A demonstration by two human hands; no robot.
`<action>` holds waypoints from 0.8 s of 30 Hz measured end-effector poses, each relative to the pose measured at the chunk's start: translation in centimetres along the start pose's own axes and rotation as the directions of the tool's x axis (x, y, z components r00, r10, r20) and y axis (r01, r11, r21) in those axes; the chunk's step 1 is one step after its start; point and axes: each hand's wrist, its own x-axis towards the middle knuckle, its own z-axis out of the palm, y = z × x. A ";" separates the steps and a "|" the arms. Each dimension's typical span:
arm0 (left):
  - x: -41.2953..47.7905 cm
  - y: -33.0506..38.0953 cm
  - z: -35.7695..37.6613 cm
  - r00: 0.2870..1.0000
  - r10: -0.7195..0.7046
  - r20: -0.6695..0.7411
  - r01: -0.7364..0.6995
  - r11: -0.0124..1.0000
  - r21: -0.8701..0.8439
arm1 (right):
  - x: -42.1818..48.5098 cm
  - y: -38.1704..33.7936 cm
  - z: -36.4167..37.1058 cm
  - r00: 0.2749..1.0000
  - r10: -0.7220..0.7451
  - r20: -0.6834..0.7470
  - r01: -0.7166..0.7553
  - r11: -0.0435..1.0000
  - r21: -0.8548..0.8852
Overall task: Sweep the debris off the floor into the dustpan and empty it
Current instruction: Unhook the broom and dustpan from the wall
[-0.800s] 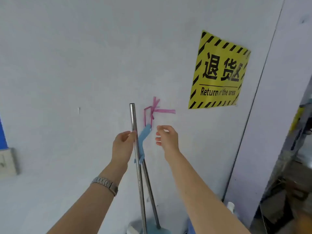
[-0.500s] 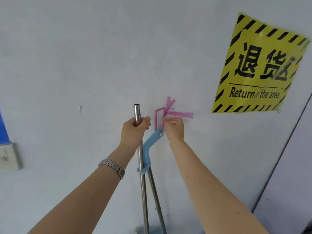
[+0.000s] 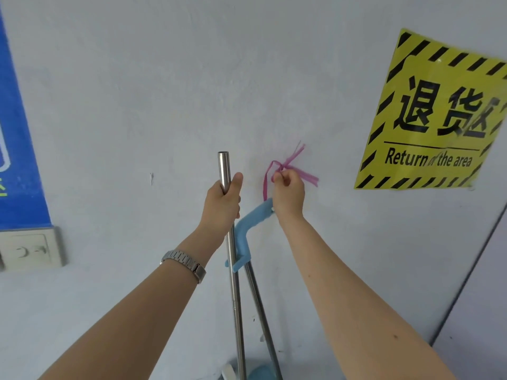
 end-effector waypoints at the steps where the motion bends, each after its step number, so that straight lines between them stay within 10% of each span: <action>1: -0.3 0.2 -0.4 1.000 0.006 -0.007 -0.006 1.000 0.003 | -0.5 -0.4 -0.1 1.000 -0.008 -0.001 0.008 1.000 -0.005; 14: -8.2 -5.4 -11.3 1.000 0.021 0.024 -0.025 0.972 0.233 | -16.6 -3.4 -0.8 0.990 0.006 -0.142 -0.017 0.997 -0.079; 17: -11.5 -7.6 -14.6 0.989 -0.135 0.063 0.088 0.872 0.482 | -22.3 -4.1 -0.4 0.978 0.054 -0.200 -0.071 0.994 -0.078; 24: -19.1 -9.1 -21.1 0.856 -0.490 0.167 0.410 0.839 0.358 | -35.2 -5.3 -0.7 0.923 0.271 -0.275 -0.275 0.961 0.023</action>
